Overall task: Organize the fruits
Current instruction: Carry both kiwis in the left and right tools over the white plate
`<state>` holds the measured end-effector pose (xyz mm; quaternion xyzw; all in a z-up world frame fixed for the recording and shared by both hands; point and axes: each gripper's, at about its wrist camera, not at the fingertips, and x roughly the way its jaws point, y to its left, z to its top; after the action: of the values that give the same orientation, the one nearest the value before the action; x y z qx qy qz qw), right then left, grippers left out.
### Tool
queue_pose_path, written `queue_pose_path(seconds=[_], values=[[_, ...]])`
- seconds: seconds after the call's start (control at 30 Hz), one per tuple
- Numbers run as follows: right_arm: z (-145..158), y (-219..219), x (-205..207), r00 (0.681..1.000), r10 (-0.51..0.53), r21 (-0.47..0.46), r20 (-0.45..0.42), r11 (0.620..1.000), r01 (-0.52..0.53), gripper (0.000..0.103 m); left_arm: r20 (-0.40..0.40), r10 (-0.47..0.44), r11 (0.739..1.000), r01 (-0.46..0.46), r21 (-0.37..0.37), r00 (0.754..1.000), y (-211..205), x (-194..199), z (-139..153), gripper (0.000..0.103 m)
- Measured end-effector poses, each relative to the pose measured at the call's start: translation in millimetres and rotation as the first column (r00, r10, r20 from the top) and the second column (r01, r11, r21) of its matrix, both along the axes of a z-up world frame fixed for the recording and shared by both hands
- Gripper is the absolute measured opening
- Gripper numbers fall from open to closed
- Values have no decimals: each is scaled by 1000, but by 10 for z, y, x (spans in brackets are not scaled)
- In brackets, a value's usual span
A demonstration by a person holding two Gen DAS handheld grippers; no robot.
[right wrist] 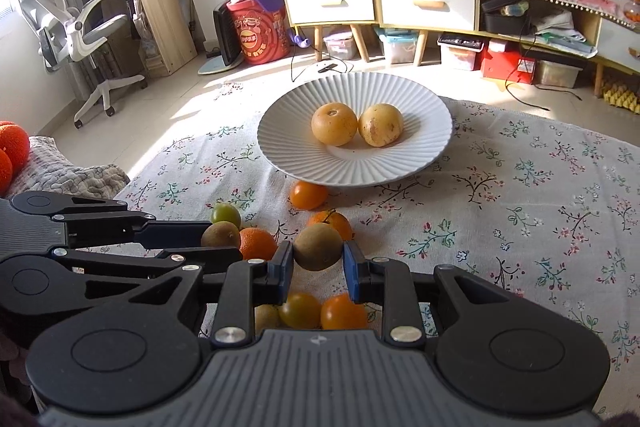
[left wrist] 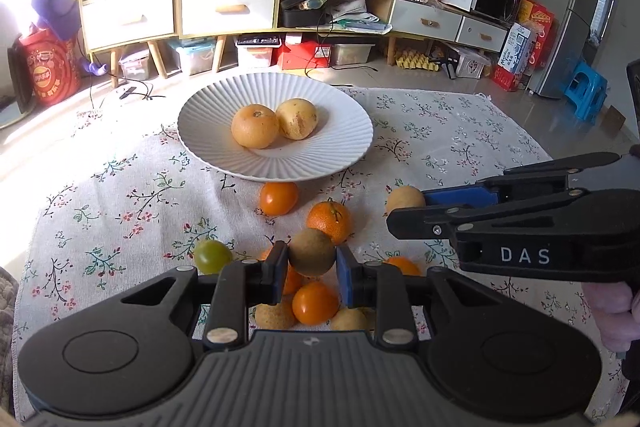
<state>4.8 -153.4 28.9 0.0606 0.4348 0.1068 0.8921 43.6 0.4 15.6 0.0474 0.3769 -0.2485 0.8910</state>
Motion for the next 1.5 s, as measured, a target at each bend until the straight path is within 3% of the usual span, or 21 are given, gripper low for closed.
queue_pose_path(seconds=[0.23, 0.43, 0.63, 1.0, 1.5], values=[[-3, -82, 221, 997, -72, -18, -5, 997, 72, 24, 13, 48, 998, -48, -30, 999, -57, 206, 13, 10], [-25, -194, 408, 992, -118, 4, 33, 993, 118, 24, 49, 34, 998, -31, -48, 998, -88, 371, 36, 10], [-103, -286, 616, 994, -92, 52, 55, 995, 89, 24, 58, -16, 996, 21, -92, 998, -117, 629, -4, 10], [-260, -306, 887, 999, 30, 38, 41, 999, -32, 24, 38, -112, 993, 114, -31, 993, -223, 890, -207, 10], [-431, -292, 1030, 999, 41, 42, 16, 998, -41, 24, 29, -133, 991, 133, -2, 991, -244, 1045, -299, 10]])
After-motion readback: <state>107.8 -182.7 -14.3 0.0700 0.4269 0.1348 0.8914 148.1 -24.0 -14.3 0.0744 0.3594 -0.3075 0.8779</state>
